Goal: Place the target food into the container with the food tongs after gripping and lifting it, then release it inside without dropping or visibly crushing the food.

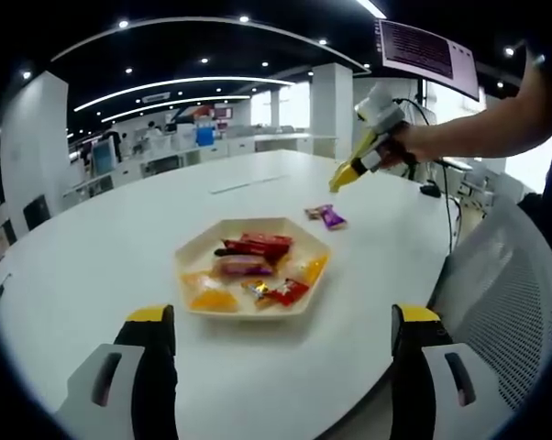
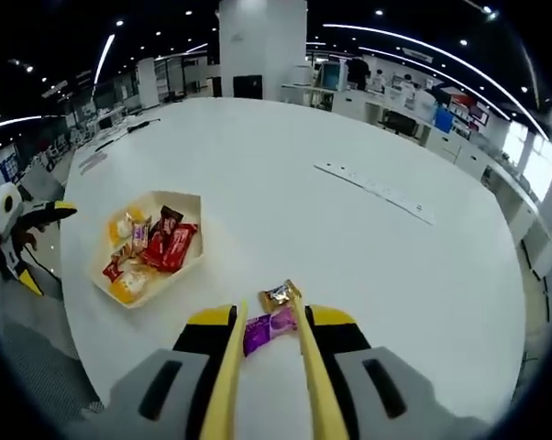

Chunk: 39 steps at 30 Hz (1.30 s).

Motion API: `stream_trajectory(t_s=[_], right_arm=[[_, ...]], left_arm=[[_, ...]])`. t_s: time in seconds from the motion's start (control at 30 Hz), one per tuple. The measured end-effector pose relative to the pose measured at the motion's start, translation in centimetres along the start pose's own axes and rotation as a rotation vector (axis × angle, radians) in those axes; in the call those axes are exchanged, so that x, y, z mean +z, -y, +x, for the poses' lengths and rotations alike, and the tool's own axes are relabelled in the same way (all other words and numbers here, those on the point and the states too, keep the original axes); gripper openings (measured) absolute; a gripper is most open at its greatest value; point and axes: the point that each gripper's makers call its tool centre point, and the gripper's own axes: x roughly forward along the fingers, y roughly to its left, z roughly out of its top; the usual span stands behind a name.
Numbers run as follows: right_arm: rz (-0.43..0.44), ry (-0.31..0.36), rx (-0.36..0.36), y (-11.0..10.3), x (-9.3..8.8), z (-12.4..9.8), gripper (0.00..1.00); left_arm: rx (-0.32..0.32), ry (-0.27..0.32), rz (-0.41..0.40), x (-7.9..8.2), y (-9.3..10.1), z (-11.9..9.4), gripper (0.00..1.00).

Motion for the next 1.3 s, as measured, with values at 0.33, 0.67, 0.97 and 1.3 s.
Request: stream_trajectory(t_s=[0.33,0.67,0.97,1.3], right_arm=[[0.015,-0.048,0.006,-0.8,-2.3,1.0,0.29],[0.021,-0.079,-0.005,-1.4,-3.8,1.8,0.29],[0.013,-0.117,-0.040,0.1,-5.4,1.9,0.29],[0.030,-0.081,-0.030,0.6,-4.2,1.1,0.29]], left_arm=[[-0.002,-0.003,-0.001,-0.1,0.1,0.1,0.94],[-0.004,-0.012,-0.003,-0.2,0.1,0.1,0.93],[0.000,-0.018,-0.007,-0.4,0.0,0.1,0.93],[-0.013,-0.027,0.001,-0.5,0.2,0.2,0.93]])
